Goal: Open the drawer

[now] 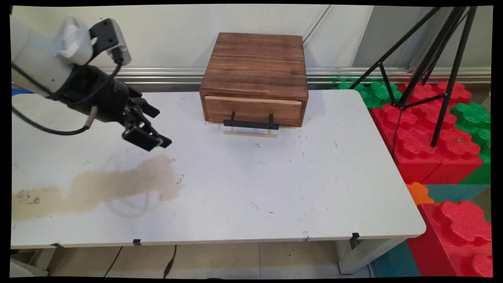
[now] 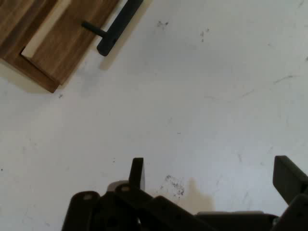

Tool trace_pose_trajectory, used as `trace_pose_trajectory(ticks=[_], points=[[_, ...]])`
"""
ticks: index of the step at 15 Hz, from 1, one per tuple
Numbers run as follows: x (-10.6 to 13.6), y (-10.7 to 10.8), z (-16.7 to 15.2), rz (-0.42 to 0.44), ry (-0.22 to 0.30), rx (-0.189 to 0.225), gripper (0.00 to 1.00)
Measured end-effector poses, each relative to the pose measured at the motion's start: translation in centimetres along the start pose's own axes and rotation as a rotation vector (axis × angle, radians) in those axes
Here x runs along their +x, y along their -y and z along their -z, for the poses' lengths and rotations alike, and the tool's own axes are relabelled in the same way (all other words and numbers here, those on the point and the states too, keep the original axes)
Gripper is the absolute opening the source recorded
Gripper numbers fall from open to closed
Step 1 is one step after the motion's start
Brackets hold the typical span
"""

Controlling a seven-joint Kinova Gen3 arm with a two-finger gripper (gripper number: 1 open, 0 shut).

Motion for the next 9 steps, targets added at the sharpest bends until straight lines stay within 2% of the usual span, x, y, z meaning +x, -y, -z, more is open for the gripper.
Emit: trace_pose_trajectory(ticks=[5, 9], points=[[2.1, 0.4, -1.2, 0.01, 0.011, 0.018, 1.0], [4.8, 0.6, -3.1, 0.026, 0.023, 0.032, 1.0]])
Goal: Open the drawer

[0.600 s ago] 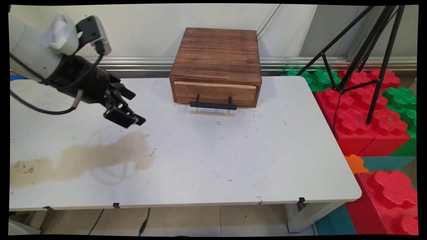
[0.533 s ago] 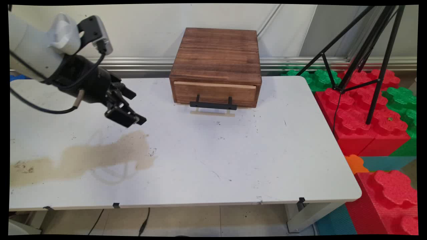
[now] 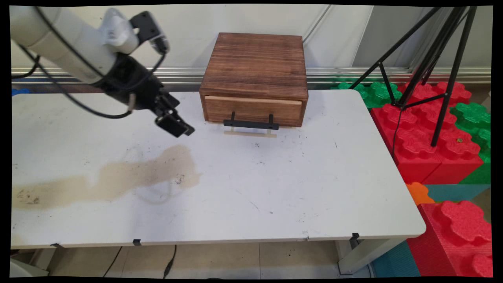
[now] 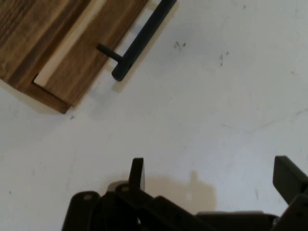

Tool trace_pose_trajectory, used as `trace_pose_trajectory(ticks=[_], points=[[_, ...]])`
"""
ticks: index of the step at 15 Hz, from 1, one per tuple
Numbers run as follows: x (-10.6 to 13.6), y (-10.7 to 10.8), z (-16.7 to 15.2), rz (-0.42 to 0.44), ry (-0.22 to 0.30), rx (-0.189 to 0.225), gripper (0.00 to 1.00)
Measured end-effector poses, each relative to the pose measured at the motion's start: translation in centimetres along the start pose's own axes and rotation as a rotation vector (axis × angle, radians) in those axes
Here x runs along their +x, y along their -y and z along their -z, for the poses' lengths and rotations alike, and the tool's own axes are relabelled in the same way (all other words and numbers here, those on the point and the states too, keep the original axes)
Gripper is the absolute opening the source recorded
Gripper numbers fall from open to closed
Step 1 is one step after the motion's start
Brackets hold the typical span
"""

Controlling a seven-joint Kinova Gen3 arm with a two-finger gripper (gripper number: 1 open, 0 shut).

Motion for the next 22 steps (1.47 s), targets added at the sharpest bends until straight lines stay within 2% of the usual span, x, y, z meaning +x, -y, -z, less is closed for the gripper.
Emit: trace_pose_trajectory(ticks=[10, 22], points=[[6.3, -0.1, -5.9, -0.006, 0.033, 0.02, 1.0], [11.2, 0.4, -13.8, -0.084, 0.06, 0.043, 1.0]])
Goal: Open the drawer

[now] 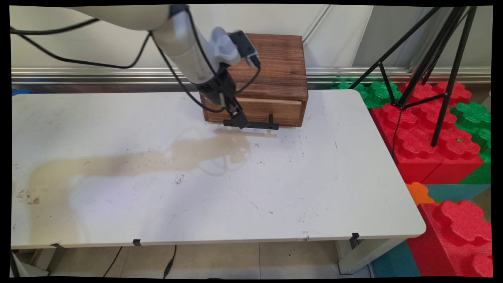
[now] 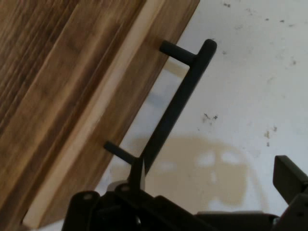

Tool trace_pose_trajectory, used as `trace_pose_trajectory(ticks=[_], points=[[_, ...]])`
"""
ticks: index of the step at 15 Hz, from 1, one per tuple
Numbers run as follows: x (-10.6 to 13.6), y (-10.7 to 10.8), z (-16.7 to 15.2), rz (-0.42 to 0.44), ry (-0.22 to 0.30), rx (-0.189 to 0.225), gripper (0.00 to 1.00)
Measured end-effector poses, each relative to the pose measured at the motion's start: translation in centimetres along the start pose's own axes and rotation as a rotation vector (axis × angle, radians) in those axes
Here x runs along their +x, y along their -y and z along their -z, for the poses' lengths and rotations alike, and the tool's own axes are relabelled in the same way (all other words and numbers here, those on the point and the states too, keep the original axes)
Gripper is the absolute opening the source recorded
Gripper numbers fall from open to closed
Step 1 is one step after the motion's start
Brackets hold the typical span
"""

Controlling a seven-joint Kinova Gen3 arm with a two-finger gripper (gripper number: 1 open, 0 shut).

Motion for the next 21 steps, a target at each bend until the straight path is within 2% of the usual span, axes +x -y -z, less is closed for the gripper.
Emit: trace_pose_trajectory(ticks=[8, 21], points=[[2.1, 0.1, -5.8, -0.084, 0.017, 0.002, 1.0], [3.2, -0.3, -12.2, -0.147, 0.044, -0.02, 1.0]])
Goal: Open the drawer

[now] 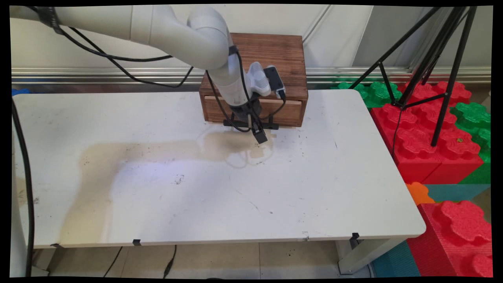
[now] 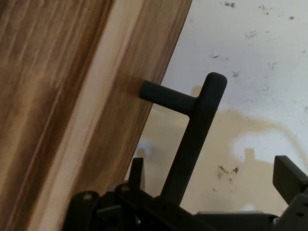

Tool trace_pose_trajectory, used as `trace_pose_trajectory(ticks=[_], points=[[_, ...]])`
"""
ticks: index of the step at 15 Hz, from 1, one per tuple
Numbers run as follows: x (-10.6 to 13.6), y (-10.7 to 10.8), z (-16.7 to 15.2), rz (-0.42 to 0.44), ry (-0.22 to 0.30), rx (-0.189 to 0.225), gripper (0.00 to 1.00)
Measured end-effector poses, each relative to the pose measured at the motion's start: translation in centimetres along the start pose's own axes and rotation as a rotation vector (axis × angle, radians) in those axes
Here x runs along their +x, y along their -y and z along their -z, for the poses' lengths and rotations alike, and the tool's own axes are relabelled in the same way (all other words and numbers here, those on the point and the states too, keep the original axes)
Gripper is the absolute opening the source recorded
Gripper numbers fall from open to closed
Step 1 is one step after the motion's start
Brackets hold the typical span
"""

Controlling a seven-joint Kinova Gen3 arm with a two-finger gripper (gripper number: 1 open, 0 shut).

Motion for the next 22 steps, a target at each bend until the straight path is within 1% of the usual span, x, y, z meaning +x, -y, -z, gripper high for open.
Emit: trace_pose_trajectory(ticks=[4, 10, 18, 22], points=[[-0.1, -0.2, -1.3, -0.008, 0.011, -0.009, 1.0], [-0.3, -0.6, -2.0, -0.007, 0.021, -0.015, 1.0], [-0.8, -2.1, -1.6, -0.005, 0.032, -0.028, 1.0], [-1.1, -3.3, -1.0, -0.002, 0.038, -0.039, 1.0]])
